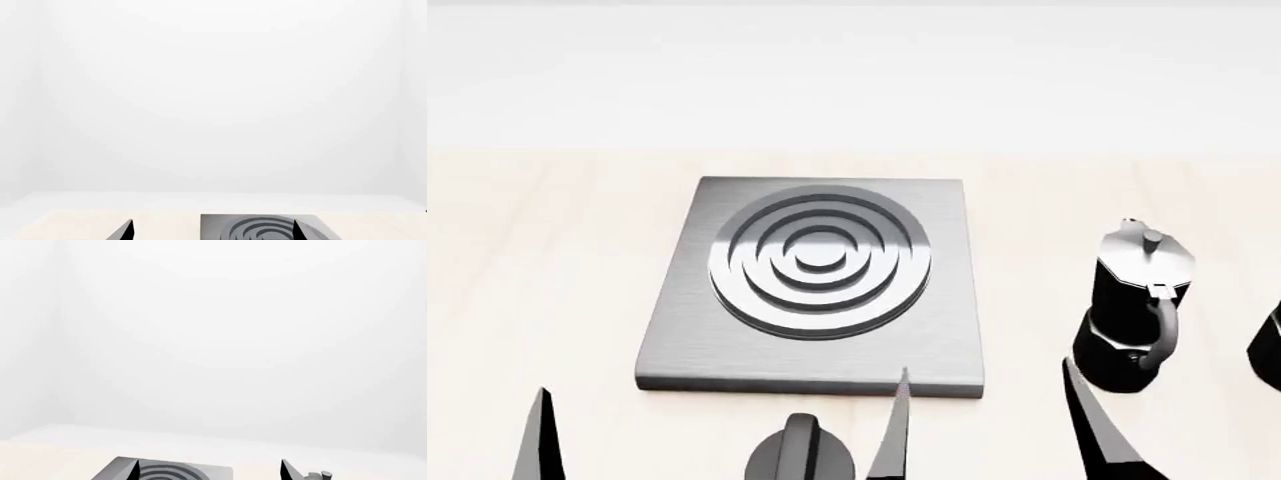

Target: Put both moka pots on the stove.

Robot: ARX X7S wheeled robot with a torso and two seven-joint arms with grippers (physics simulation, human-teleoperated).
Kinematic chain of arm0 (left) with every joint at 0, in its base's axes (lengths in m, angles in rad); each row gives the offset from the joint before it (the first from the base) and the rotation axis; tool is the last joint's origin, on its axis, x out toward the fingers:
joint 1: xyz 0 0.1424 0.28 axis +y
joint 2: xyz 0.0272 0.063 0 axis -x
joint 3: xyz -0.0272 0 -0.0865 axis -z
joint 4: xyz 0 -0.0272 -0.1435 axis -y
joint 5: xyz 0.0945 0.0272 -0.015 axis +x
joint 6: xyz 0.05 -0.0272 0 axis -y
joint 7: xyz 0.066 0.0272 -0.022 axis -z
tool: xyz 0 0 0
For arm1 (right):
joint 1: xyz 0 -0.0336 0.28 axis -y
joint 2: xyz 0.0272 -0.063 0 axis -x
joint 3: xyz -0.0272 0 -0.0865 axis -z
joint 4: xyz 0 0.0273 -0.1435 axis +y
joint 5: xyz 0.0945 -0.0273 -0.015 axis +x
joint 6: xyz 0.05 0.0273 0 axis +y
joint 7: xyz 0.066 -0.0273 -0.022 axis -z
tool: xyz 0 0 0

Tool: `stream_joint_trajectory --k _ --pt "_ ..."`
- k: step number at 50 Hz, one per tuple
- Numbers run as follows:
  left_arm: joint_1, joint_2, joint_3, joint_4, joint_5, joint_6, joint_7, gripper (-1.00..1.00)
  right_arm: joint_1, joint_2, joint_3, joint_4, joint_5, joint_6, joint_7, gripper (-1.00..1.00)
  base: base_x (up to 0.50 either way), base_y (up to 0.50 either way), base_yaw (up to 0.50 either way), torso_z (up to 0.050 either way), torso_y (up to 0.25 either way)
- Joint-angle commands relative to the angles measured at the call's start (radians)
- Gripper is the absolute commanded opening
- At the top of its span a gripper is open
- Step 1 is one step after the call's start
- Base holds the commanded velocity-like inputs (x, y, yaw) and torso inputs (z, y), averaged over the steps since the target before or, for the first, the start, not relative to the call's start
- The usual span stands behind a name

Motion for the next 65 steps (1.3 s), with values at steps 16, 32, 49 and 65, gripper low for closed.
stream_joint_trajectory --k 16,32,49,65 --pt "-0.004 -0.015 -0.001 0.009 -0.015 -0.005 -0.015 1.0 0.415 0.083 0.175 -0.058 0.251 0.558 -0.018 1.0 0.0 0.0 0.0 0.0 0.0" --pt "-0.007 -0.021 -0.007 -0.004 -0.018 0.005 -0.021 1.0 0.639 0.171 0.25 0.129 0.355 0.711 -0.123 1.0 0.0 0.0 0.0 0.0 0.0" --pt "-0.008 -0.026 -0.012 -0.012 -0.025 0.013 -0.027 1.0 0.743 0.234 0.258 0.334 0.41 0.784 -0.227 1.0 0.0 0.0 0.0 0.0 0.0" --pt "-0.009 -0.032 -0.013 -0.012 -0.031 0.012 -0.035 1.0 0.767 0.285 0.247 0.5 0.416 0.79 -0.305 1.0 0.0 0.0 0.0 0.0 0.0"
